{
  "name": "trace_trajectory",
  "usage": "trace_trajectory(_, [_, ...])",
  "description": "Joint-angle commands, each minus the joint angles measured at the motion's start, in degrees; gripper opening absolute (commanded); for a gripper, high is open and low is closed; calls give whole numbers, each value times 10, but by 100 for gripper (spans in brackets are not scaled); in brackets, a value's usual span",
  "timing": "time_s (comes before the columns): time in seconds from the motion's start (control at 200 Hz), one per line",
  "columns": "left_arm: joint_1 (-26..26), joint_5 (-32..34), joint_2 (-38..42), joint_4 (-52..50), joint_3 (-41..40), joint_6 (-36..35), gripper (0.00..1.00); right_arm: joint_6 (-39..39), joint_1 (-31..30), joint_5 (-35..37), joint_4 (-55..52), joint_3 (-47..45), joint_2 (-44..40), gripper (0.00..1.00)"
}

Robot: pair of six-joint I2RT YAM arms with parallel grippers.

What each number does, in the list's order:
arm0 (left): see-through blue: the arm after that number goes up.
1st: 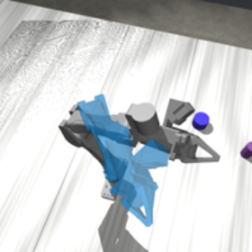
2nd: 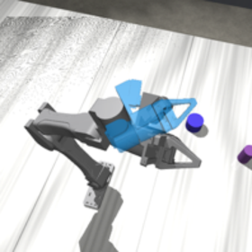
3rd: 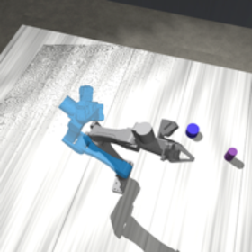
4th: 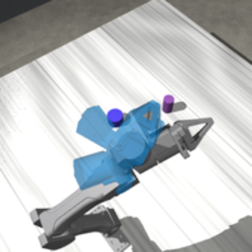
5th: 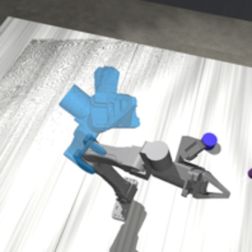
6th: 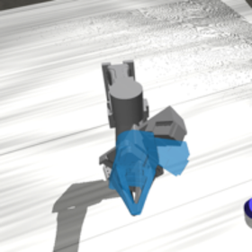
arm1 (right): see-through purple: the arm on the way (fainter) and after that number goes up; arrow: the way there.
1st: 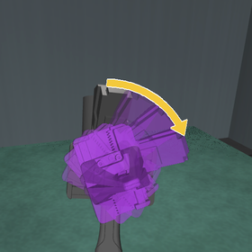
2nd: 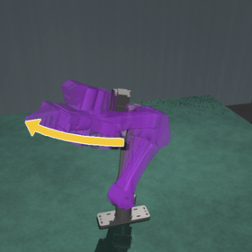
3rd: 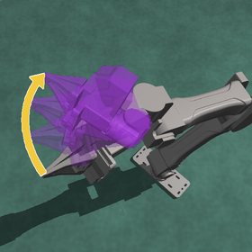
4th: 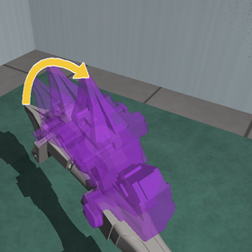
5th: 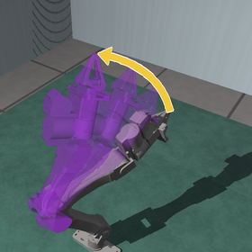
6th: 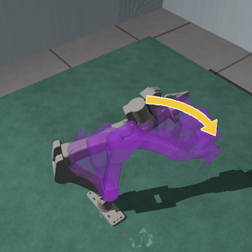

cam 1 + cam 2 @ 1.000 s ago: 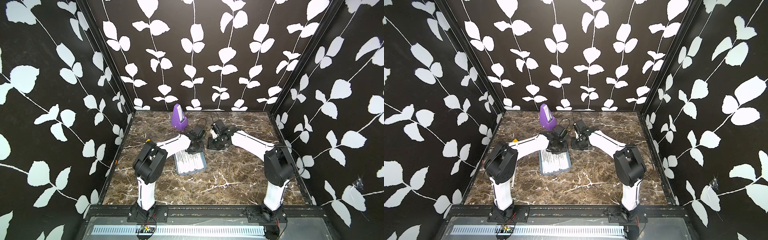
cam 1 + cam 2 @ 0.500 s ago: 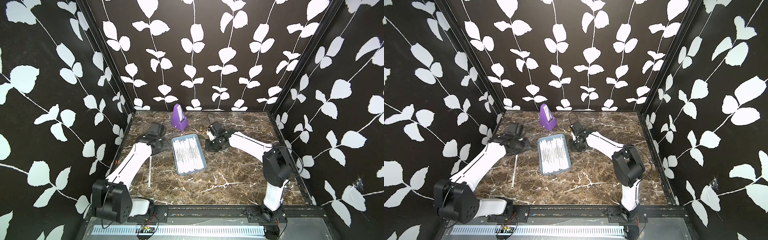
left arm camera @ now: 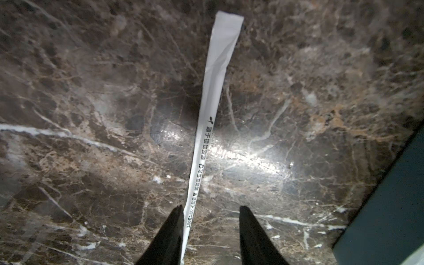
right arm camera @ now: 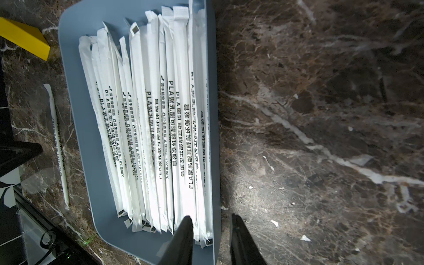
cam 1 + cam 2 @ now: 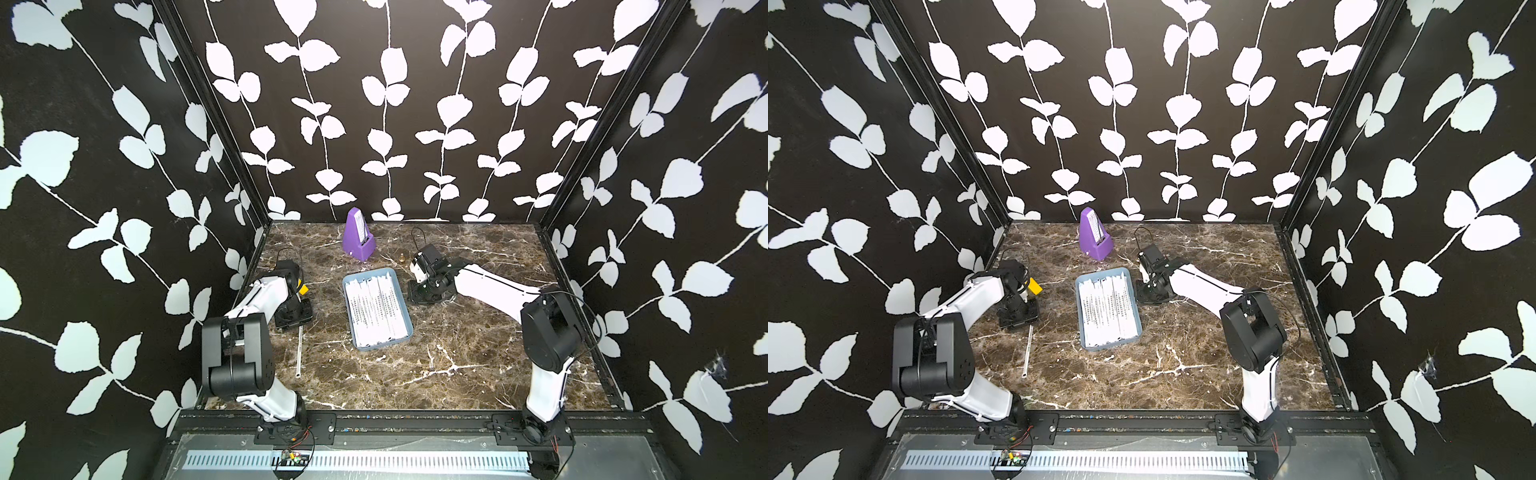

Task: Put the straws into the storage box
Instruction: Pick up the straw from the center of the board, then place the straw in the storage box.

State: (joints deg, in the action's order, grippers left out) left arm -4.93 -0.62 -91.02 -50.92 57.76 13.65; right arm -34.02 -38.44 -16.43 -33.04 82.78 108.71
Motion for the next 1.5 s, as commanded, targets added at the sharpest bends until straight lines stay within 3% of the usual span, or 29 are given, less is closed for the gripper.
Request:
trace_trajectory(0.0, [-32, -13, -13, 5, -9, -36, 38, 9, -1, -3, 1, 12, 5, 30])
trace_trajectory(0.16, [-44, -31, -42, 20, -5, -39, 30, 6, -1, -2, 3, 13, 5, 30])
trace_trajectory(0.575, [-45, -36, -58, 43, -23, -44, 32, 8, -3, 0, -1, 21, 13, 29])
trace_trajectory(0.805, [-41, -19, -59, 45, -34, -47, 10, 8, -3, 5, -4, 22, 11, 29])
trace_trajectory(1.11, [-27, -12, 28, 11, -16, -25, 0, 10, -3, 14, -23, 40, 10, 30])
trace_trajectory(1.19, [19, 10, 80, -11, 11, 6, 0, 12, 1, 18, -36, 43, 5, 30])
trace_trajectory(1.31, [131, 12, 103, -30, 60, 101, 0, 12, 14, 19, -40, 33, -7, 30])
trace_trajectory(1.49, [284, 3, 15, 86, 109, 256, 0, 11, 44, 22, -44, 20, -17, 29])
